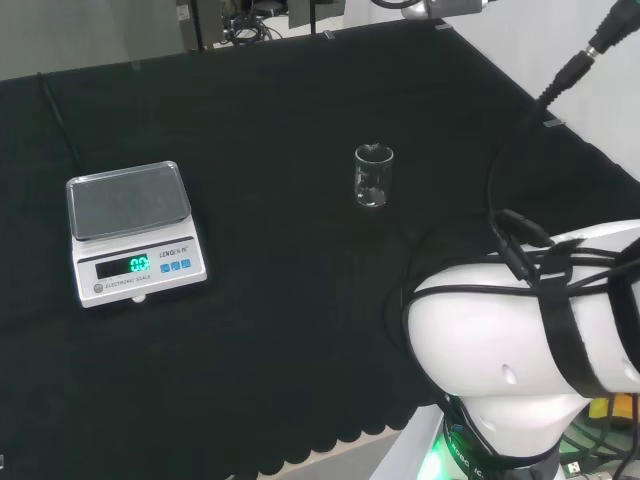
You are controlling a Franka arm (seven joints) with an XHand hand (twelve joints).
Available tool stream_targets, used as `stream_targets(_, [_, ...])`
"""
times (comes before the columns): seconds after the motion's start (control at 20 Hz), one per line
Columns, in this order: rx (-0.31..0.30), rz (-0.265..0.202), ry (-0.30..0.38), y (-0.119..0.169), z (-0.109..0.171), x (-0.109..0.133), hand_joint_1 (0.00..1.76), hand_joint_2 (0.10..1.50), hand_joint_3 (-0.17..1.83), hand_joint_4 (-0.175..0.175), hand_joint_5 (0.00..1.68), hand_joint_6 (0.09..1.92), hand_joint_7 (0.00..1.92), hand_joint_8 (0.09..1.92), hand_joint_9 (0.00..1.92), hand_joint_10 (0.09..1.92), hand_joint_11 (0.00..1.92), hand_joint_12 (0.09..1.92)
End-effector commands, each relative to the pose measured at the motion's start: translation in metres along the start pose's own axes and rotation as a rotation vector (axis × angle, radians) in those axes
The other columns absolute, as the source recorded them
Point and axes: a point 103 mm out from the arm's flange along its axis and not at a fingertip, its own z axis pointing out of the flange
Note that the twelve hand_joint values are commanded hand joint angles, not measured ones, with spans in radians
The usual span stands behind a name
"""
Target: Pick up the beaker.
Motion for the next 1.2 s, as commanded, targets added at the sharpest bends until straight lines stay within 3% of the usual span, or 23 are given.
stream_targets(0.05, [0.084, 0.037, 0.033, 0.051, 0.069, -0.030, 0.56, 0.70, 0.26, -0.005, 0.06, 0.09, 0.00, 0.63, 0.17, 0.83, 0.03, 1.54])
stream_targets(0.55, [0.211, 0.044, 0.075, 0.103, 0.146, -0.041, 0.56, 0.70, 0.26, -0.001, 0.03, 0.09, 0.00, 0.53, 0.13, 0.84, 0.00, 1.53])
stream_targets(0.9, [0.237, 0.049, 0.075, 0.112, 0.186, -0.042, 0.56, 0.70, 0.25, 0.003, 0.00, 0.09, 0.00, 0.46, 0.10, 0.84, 0.00, 1.51])
stream_targets(1.2, [0.270, 0.067, 0.076, 0.114, 0.216, -0.050, 0.55, 0.70, 0.24, 0.011, 0.00, 0.09, 0.00, 0.29, 0.03, 0.85, 0.00, 1.46])
